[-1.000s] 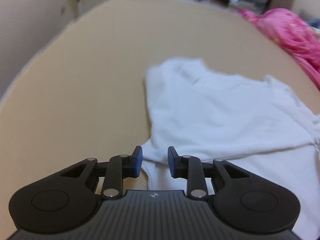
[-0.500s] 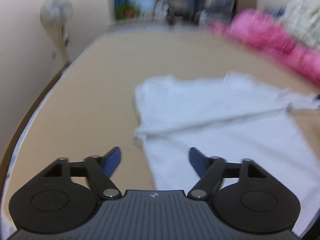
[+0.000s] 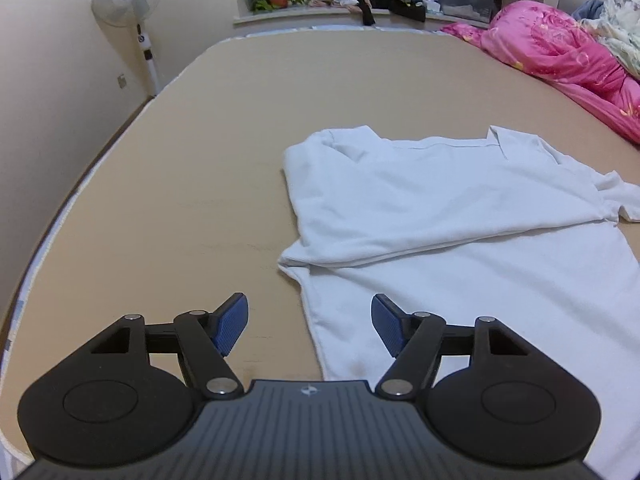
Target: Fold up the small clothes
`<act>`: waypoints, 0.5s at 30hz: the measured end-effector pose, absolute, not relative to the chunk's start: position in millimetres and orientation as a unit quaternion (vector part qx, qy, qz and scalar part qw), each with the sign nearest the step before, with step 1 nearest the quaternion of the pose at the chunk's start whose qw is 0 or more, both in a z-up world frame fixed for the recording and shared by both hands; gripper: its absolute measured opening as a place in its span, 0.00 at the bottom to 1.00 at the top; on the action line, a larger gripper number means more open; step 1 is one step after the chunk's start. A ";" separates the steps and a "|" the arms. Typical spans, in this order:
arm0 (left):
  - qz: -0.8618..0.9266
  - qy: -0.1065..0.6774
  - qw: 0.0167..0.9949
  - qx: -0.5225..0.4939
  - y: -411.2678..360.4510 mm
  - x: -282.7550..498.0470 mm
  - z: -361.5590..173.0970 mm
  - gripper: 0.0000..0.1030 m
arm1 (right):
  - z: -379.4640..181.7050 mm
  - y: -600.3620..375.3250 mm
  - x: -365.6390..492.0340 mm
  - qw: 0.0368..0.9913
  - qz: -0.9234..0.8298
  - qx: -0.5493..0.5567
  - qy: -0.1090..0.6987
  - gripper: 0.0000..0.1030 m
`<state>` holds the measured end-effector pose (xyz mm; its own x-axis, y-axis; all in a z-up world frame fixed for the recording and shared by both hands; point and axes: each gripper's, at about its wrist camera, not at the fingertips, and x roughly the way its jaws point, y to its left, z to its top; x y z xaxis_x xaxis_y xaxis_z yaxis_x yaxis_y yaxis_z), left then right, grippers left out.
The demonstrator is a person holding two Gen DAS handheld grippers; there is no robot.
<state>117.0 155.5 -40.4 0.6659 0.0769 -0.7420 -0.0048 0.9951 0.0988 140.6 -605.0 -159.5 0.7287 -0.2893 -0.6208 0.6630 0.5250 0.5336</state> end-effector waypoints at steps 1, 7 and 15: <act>0.022 0.411 0.911 0.040 156.4 117.9 -41.3 0.71 | -161.8 -608.2 142.7 0.841 -0.279 0.404 0.229 0.44; 0.030 0.422 0.906 0.029 161.7 126.2 -46.9 0.71 | -174.4 -616.8 167.2 0.842 -0.293 0.407 0.198 0.44; 0.037 0.419 0.907 0.025 166.5 128.4 -44.2 0.71 | -149.5 -599.5 187.3 0.840 -0.361 0.365 0.174 0.03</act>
